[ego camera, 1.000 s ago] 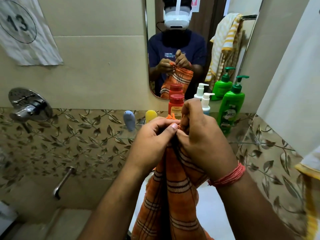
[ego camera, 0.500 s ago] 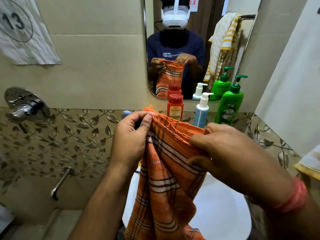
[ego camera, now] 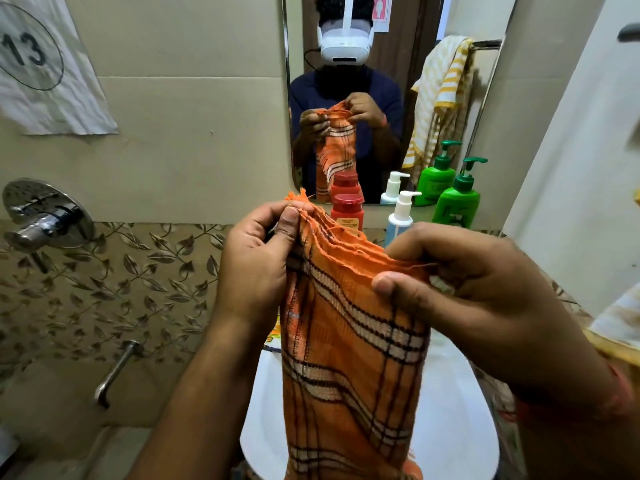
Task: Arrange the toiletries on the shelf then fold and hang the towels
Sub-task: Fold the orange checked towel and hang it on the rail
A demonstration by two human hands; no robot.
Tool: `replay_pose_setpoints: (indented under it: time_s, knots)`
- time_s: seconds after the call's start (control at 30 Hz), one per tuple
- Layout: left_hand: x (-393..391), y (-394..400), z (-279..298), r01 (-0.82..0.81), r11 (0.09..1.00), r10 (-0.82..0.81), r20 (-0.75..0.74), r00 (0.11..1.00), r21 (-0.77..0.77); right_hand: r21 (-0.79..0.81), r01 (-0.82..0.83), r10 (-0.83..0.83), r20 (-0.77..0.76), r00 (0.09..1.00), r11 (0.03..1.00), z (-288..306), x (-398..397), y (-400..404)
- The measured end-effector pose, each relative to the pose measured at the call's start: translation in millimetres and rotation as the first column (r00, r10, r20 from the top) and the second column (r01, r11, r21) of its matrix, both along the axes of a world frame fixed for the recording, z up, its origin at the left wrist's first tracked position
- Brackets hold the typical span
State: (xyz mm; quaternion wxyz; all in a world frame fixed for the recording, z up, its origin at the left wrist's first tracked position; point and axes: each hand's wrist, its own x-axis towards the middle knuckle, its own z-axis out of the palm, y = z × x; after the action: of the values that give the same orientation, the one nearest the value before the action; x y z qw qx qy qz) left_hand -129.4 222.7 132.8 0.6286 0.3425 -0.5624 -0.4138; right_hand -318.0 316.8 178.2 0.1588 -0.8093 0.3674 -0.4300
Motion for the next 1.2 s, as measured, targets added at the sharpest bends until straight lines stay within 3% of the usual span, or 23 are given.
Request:
replay_pose_setpoints:
  time_s: [0.17, 0.4, 0.67, 0.73, 0.83, 0.93, 1.03, 1.2]
  knots:
    - [-5, 6, 7, 0.017, 0.998, -0.017, -0.002, 1.0, -0.055, 0.012, -0.093, 0.092, 0.084, 0.992, 0.996, -2, 24, 5]
    - [3, -5, -1, -0.087, 0.996, 0.085, -0.079, 0.993, -0.016, -0.097, 0.116, -0.139, -0.285, 0.948, 0.989, -6, 9, -5]
    - [14, 7, -9, -0.061, 0.997, 0.059, -0.026, 0.998, -0.048, 0.001, 0.194, -0.154, -0.605, 0.781, 0.981, -5, -10, 10]
    - [17, 18, -6, 0.0, 0.995, -0.003, -0.028, 1.0, -0.1, 0.027, 0.17, -0.124, -0.573, 0.81, 0.985, -4, -3, 8]
    - [22, 24, 3, -0.001, 0.986, -0.016, -0.095, 0.995, -0.169, 0.009, 0.227, -0.206, -0.388, 0.899, 0.974, -4, 6, 2]
    - [23, 16, 1, -0.053, 0.995, 0.045, -0.094, 0.995, -0.082, -0.057, 0.068, -0.078, -0.204, 0.976, 0.996, -2, 12, 16]
    - [20, 13, -11, -0.109, 0.994, 0.108, -0.038, 0.993, -0.018, 0.097, -0.015, 0.017, -0.026, 1.0, 0.995, -8, 11, 23]
    - [20, 27, -18, -0.161, 0.986, 0.163, -0.063, 0.985, 0.038, 0.174, 0.006, -0.008, 0.014, 1.0, 0.985, -22, 8, 19]
